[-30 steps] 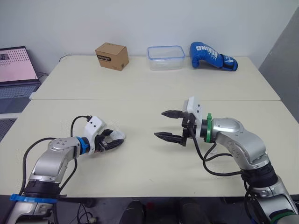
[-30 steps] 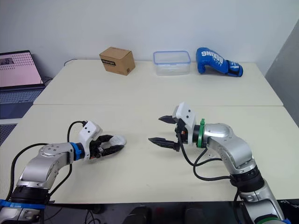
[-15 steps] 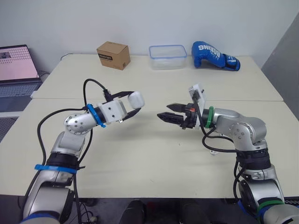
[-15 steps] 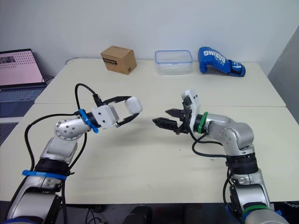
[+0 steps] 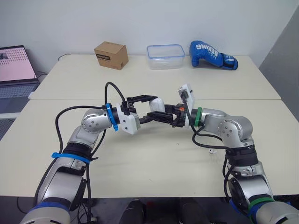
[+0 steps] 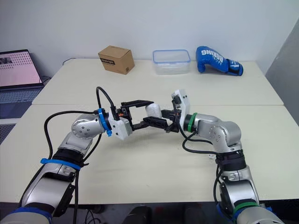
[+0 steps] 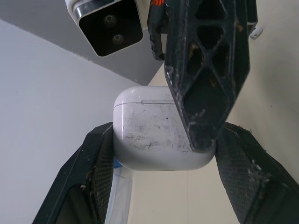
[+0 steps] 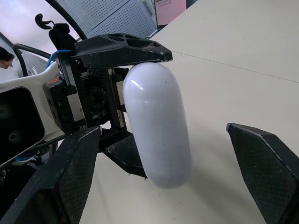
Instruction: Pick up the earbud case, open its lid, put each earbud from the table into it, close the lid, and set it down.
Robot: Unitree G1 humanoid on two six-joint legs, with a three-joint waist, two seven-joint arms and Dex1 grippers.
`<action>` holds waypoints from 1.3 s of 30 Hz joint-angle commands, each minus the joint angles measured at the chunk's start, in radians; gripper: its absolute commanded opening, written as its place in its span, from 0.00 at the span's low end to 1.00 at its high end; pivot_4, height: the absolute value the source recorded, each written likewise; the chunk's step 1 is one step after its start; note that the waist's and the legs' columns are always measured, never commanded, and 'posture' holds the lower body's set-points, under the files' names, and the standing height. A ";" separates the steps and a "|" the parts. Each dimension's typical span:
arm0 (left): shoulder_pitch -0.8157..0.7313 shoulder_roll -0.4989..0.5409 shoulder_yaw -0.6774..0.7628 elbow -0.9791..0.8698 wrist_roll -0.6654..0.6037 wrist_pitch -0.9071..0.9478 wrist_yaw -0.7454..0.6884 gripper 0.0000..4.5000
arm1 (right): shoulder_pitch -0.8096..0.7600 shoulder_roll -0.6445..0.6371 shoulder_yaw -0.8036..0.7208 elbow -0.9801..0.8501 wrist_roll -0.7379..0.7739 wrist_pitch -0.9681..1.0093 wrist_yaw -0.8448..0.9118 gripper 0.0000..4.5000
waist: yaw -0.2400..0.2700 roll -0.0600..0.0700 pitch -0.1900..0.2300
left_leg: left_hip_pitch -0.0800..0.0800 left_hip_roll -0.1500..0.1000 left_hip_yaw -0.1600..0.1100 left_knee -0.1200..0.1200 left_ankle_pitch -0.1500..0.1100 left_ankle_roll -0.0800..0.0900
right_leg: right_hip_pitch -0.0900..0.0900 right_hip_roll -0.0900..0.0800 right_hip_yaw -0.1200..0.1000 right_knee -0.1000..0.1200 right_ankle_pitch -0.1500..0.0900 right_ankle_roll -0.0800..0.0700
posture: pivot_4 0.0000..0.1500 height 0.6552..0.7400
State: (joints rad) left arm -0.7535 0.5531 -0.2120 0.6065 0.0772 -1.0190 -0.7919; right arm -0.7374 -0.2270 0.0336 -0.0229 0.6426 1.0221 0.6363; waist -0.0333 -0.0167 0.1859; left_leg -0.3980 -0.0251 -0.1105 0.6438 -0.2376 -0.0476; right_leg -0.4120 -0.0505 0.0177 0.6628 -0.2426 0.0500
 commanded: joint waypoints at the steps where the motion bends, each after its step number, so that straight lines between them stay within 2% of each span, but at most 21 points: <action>1: -0.025 -0.002 -0.001 -0.010 -0.041 -0.017 -0.007 0.61 | -0.026 0.000 0.002 -0.010 -0.008 -0.031 0.003 0.88 | 0.000 0.000 0.000 | 0.000 0.000 0.000 0.000 0.000 0.000 | 0.000 0.000 0.000 0.000 0.000 0.000 | 1.00 1.00; 9: -0.017 -0.003 -0.004 -0.022 -0.056 -0.016 -0.024 0.61 | -0.035 -0.002 0.001 0.003 -0.008 -0.046 0.010 0.25 | -0.001 0.000 0.000 | 0.000 0.001 0.000 0.000 0.000 0.000 | 0.000 0.001 0.000 0.000 0.000 0.000 | 1.00 1.00; 10: -0.017 -0.004 -0.003 -0.023 -0.057 -0.018 -0.025 0.61 | -0.036 -0.004 0.002 0.006 -0.009 -0.047 0.013 0.19 | -0.001 0.000 0.000 | 0.000 0.001 -0.001 0.000 0.000 0.000 | 0.000 0.001 0.000 0.000 0.000 0.000 | 1.00 1.00; 13: -0.009 -0.004 -0.008 -0.031 -0.069 -0.011 -0.037 0.61 | -0.043 -0.011 -0.006 0.024 -0.017 -0.064 0.013 0.19 | -0.001 0.000 0.000 | 0.000 0.001 -0.001 0.000 0.000 0.000 | 0.000 0.001 0.000 0.000 0.000 0.000 | 1.00 1.00; 15: 0.009 0.003 -0.022 -0.059 -0.097 0.032 -0.073 0.78 | -0.053 -0.017 -0.027 0.053 -0.027 -0.081 -0.002 0.19 | -0.001 0.000 0.000 | 0.000 0.001 -0.001 0.000 0.000 0.000 | 0.000 0.001 0.000 0.000 0.000 0.000 | 1.00 1.00; 18: 0.028 0.009 -0.028 -0.104 -0.118 0.079 -0.100 0.97 | -0.063 -0.022 -0.063 0.121 -0.059 -0.124 -0.046 0.19 | -0.001 0.000 0.000 | 0.000 0.000 -0.001 0.000 0.000 0.000 | 0.000 0.001 0.001 0.000 0.000 0.000 | 1.00 1.00; 19: 0.030 0.003 -0.019 -0.123 -0.129 0.124 -0.096 1.00 | -0.065 -0.025 -0.075 0.156 -0.077 -0.144 -0.066 0.19 | -0.001 0.000 0.000 | 0.000 0.000 -0.001 0.000 0.000 0.000 | 0.000 0.001 0.001 0.000 0.000 0.000 | 1.00 1.00; 21: 0.036 0.002 -0.013 -0.190 -0.199 0.321 -0.136 1.00 | -0.056 -0.049 -0.058 0.207 -0.141 -0.196 -0.084 0.19 | -0.001 0.000 0.000 | 0.000 0.001 -0.001 0.000 0.000 0.000 | 0.000 0.001 0.000 0.000 0.000 0.000 | 1.00 1.00; 24: 0.036 0.031 -0.007 -0.326 -0.360 0.717 -0.243 1.00 | -0.037 -0.118 0.064 0.198 -0.275 -0.313 -0.036 0.19 | -0.004 0.000 0.000 | 0.000 0.000 -0.001 0.000 0.000 0.000 | 0.000 0.002 0.001 0.000 0.000 0.000 | 1.00 1.00; 27: 0.012 0.069 0.003 -0.387 -0.428 0.941 -0.328 0.87 | -0.027 -0.181 0.192 0.136 -0.368 -0.398 0.054 0.19 | -0.021 0.001 0.000 | 0.000 0.001 -0.001 -0.001 0.000 0.000 | 0.000 0.002 0.001 0.000 -0.001 0.002 | 1.00 1.00; 28: 0.003 0.076 0.001 -0.390 -0.425 0.971 -0.348 0.80 | -0.026 -0.194 0.219 0.116 -0.385 -0.413 0.076 0.19 | -0.025 0.001 0.000 | 0.000 0.001 -0.001 -0.001 0.000 0.000 | 0.000 0.003 0.001 0.000 -0.001 0.002 | 1.00 1.00; 34: -0.052 0.070 -0.025 -0.330 -0.322 0.995 -0.401 0.39 | -0.033 -0.254 0.330 0.024 -0.476 -0.460 0.179 0.19 | -0.029 0.001 0.000 | 0.001 0.005 -0.002 0.000 0.000 0.000 | 0.000 0.007 0.001 0.001 -0.002 0.001 | 1.00 1.00; 39: -0.084 0.052 -0.038 -0.281 -0.249 0.922 -0.434 0.39 | -0.047 -0.280 0.370 -0.043 -0.520 -0.455 0.226 0.19 | -0.024 0.001 0.000 | 0.000 0.004 -0.002 0.000 0.000 0.000 | 0.000 0.007 0.001 0.000 -0.001 0.001 | 1.00 1.00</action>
State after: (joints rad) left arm -0.8045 0.6023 -0.2523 0.3286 -0.1888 -0.0647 -1.2085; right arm -0.7606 -0.4974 0.4044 -0.0184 0.1364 0.5824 0.8462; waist -0.0572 -0.0161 0.1863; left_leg -0.3978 -0.0208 -0.1127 0.6437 -0.2376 -0.0478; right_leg -0.4119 -0.0431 0.0189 0.6627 -0.2440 0.0509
